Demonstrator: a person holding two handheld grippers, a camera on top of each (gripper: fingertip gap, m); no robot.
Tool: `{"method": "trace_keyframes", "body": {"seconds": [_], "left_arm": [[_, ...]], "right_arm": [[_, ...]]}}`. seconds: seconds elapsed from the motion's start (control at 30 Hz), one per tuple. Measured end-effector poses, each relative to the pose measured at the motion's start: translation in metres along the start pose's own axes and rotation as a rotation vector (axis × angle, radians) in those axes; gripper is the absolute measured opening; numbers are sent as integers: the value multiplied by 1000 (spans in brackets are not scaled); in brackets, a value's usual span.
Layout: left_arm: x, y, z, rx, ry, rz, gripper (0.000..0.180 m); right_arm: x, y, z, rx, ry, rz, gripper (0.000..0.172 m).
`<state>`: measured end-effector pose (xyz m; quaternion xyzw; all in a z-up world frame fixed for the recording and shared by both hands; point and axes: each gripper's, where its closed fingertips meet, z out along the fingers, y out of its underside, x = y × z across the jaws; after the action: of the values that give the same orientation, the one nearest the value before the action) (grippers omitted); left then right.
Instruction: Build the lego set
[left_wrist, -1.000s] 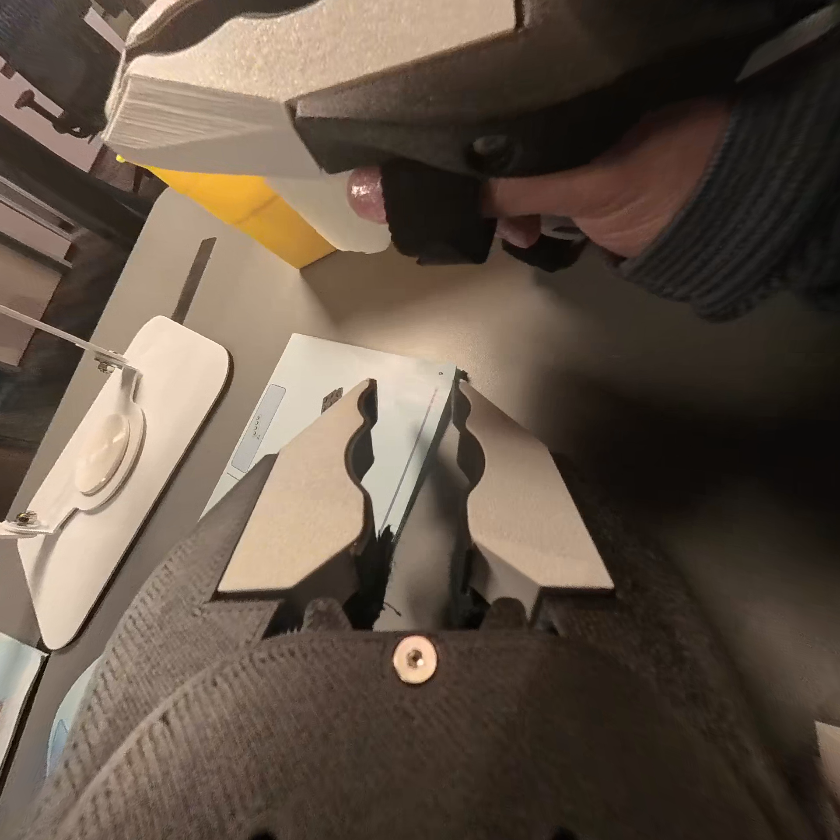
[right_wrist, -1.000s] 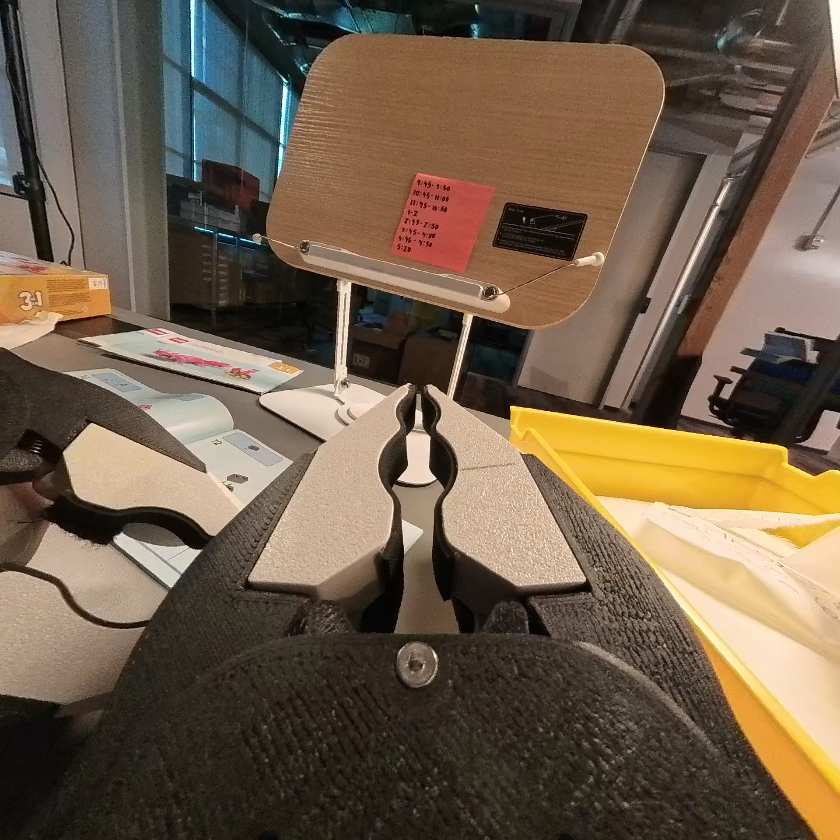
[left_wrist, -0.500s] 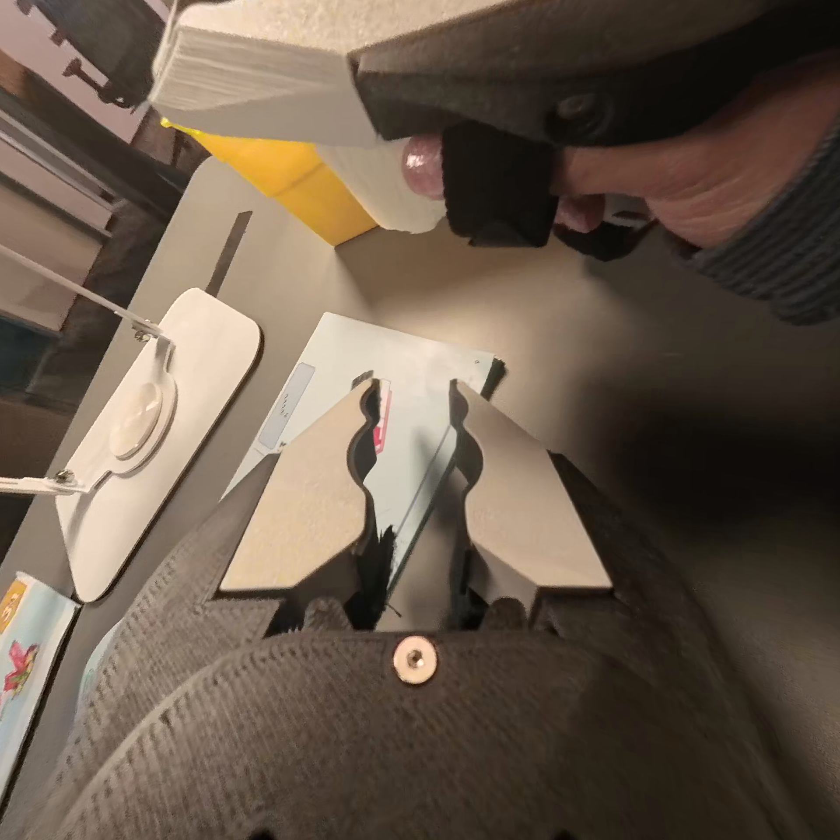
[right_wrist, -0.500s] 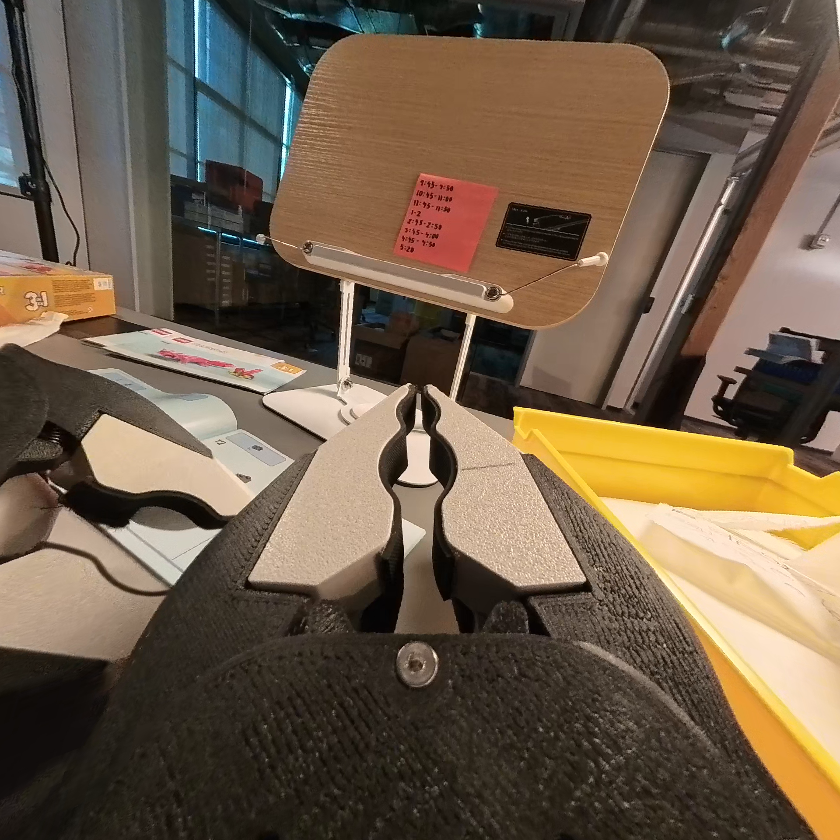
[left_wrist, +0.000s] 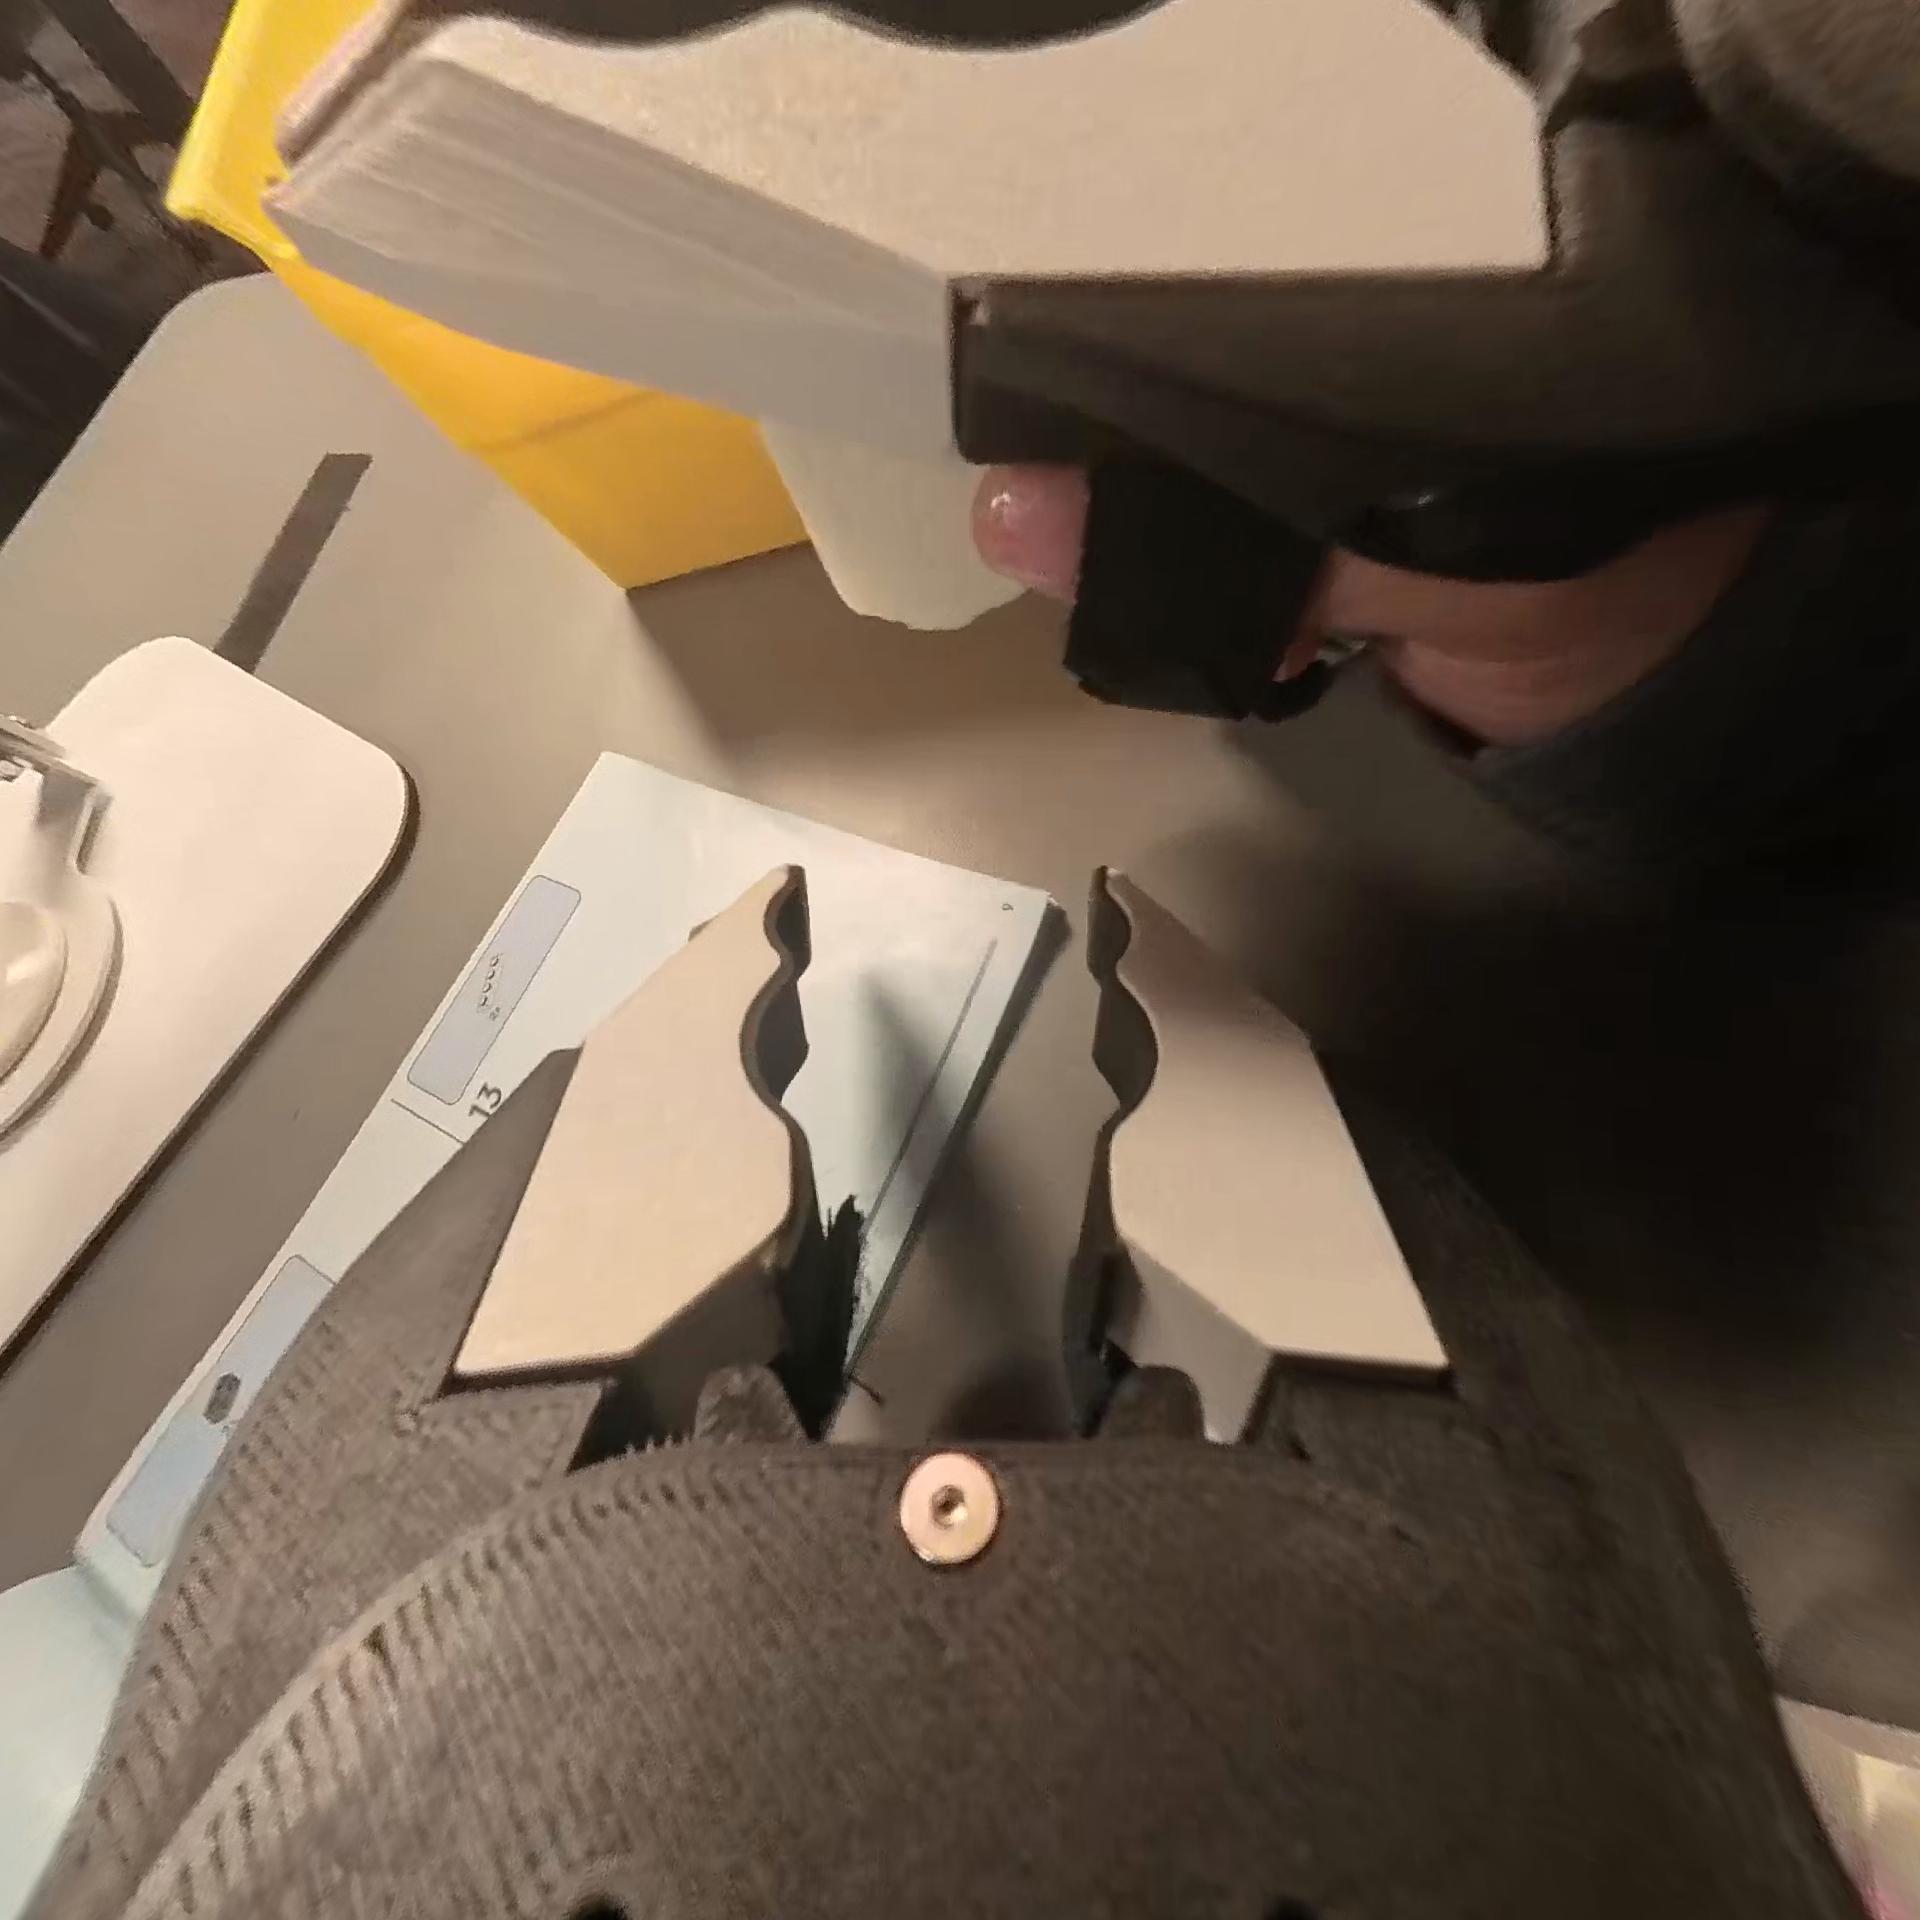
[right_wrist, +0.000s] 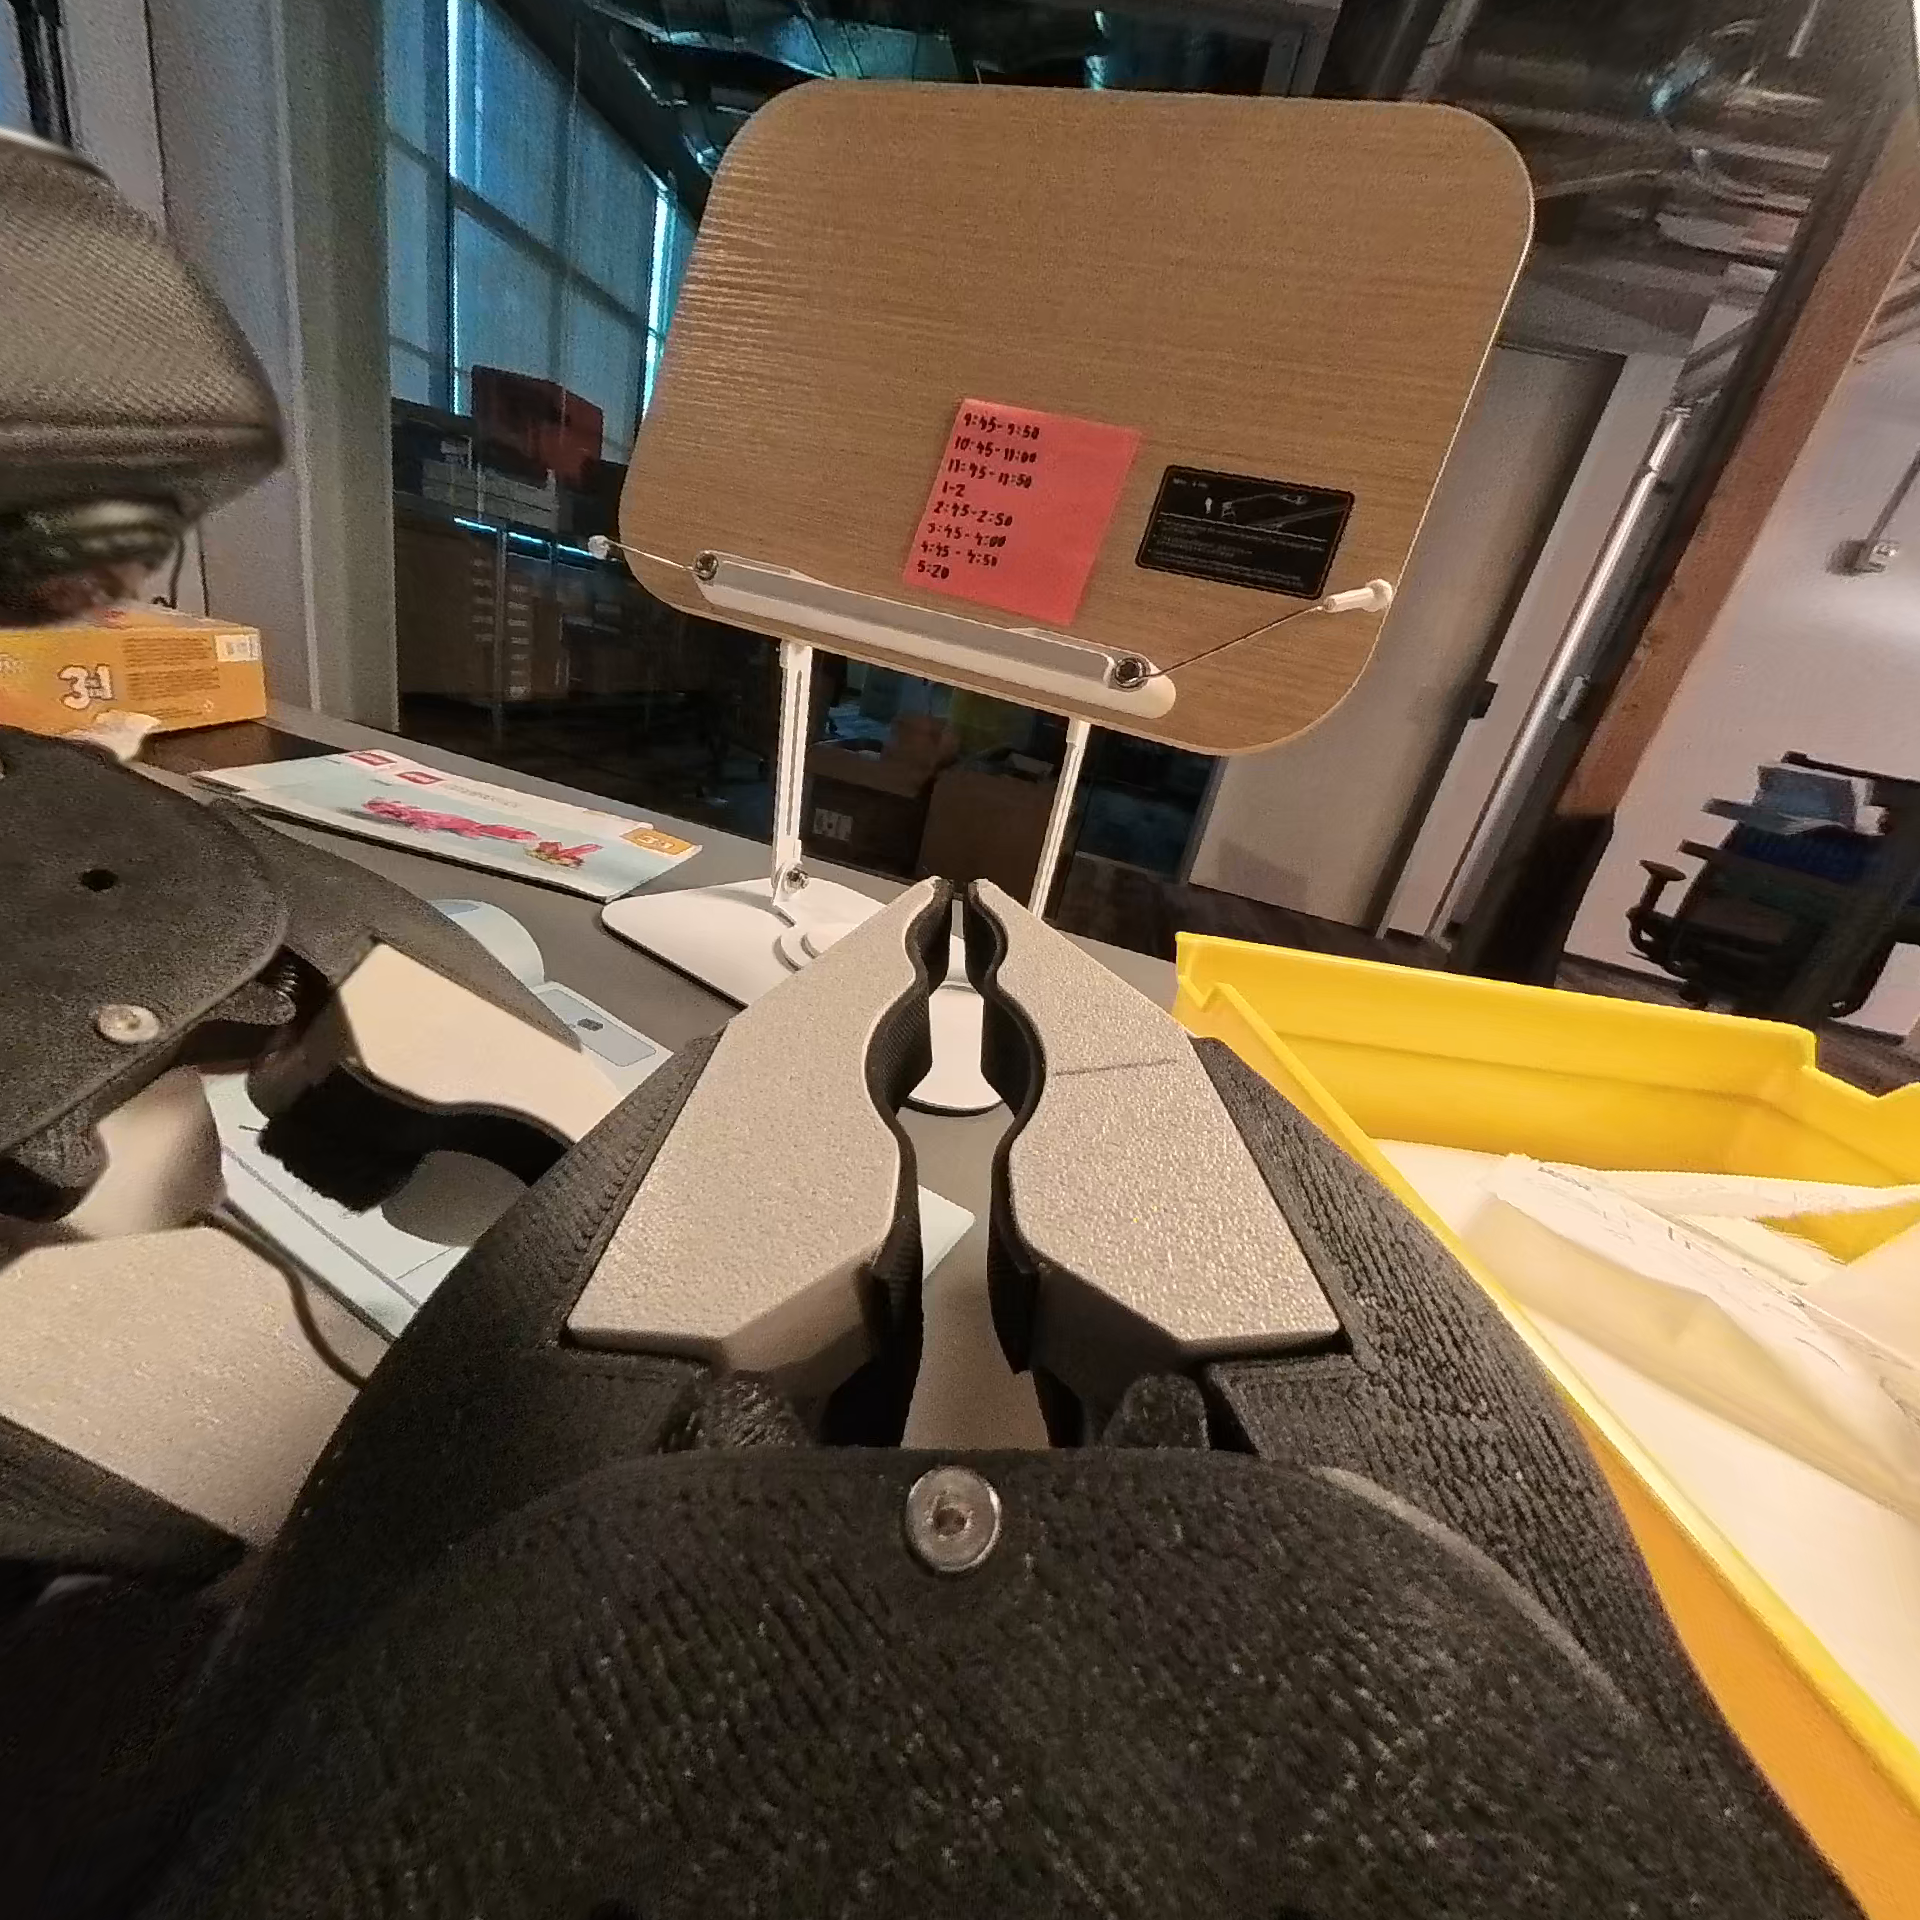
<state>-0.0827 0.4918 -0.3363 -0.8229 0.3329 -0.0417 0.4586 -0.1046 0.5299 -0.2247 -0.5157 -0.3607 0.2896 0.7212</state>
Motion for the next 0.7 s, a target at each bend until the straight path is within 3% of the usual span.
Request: {"method": "trace_keyframes", "body": {"seconds": [0.27,0.47,0.7], "left_arm": [[-6,0,-1,-32,-172,217,35],[-14,1,-7,-16,-213,162,27],[-11,4,-5,-9,-151,122,22]], "right_arm": [[1,0,0,0,2,1,0],[2,1,-1,0,5,11,0],[3,0,-1,2,7,21,0]]}}
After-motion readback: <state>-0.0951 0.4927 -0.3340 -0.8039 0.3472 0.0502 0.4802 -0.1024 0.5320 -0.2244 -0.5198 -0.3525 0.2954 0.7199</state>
